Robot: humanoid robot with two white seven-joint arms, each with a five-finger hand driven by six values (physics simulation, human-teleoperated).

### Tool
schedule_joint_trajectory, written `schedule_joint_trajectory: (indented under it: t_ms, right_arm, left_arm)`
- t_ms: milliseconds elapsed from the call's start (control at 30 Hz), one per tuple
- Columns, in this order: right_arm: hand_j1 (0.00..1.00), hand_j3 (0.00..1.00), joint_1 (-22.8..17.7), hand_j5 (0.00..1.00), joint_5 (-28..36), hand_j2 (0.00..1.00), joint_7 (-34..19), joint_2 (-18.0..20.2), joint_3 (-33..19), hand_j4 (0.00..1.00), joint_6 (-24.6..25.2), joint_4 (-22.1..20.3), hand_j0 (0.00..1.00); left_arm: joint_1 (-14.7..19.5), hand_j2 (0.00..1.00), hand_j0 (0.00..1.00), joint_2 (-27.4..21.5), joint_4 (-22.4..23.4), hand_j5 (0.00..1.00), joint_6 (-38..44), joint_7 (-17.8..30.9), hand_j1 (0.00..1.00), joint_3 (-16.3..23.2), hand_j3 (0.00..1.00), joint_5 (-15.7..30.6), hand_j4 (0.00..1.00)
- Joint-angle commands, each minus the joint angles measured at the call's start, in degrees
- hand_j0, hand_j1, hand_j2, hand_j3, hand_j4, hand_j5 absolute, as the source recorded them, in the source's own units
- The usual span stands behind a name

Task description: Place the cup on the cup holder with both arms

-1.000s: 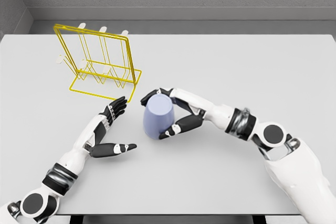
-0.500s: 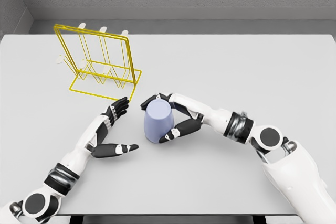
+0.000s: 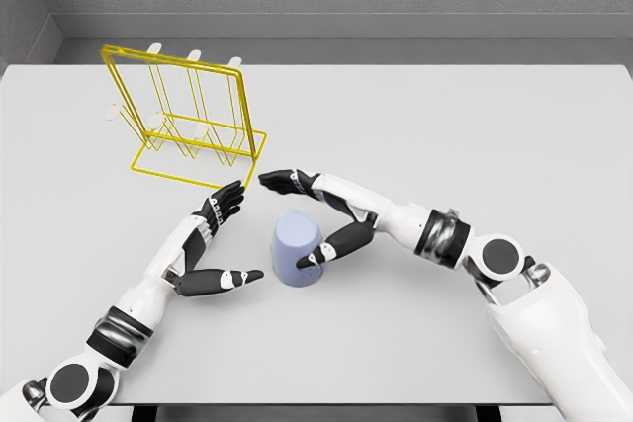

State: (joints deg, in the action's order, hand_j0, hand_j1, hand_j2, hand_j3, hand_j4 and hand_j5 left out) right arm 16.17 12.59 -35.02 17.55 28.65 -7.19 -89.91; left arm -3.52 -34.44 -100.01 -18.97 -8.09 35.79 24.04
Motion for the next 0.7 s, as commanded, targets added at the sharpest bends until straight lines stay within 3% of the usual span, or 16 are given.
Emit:
schedule_joint_trajectory:
  t_ms: [0,200,667]
  right_arm:
    - [1.0,1.0,0.0,1.0,0.33,1.0,0.02,0.02,-0.17,1.0,-0.02,0.53,1.0]
    - [1.0,1.0,0.09,1.0,0.24,1.0,0.02,0.02,-0.35,1.0,-1.25,1.67,1.0]
    - [1.0,1.0,-0.79,1.0,0.24,1.0,0.02,1.34,-0.96,1.0,-1.51,2.02,1.0]
  left_arm:
    - [0.0,1.0,1.0,-0.02,-0.01,1.0,-0.01,0.01,1.0,-0.01,1.0,-0.04,1.0]
    - [0.0,1.0,1.0,1.3,-0.01,1.0,-0.01,-0.08,1.0,-0.01,1.0,-2.33,1.0]
    - [0.0,1.0,1.0,1.56,-0.1,1.0,0.07,-0.08,1.0,0.07,1.0,-2.33,1.0]
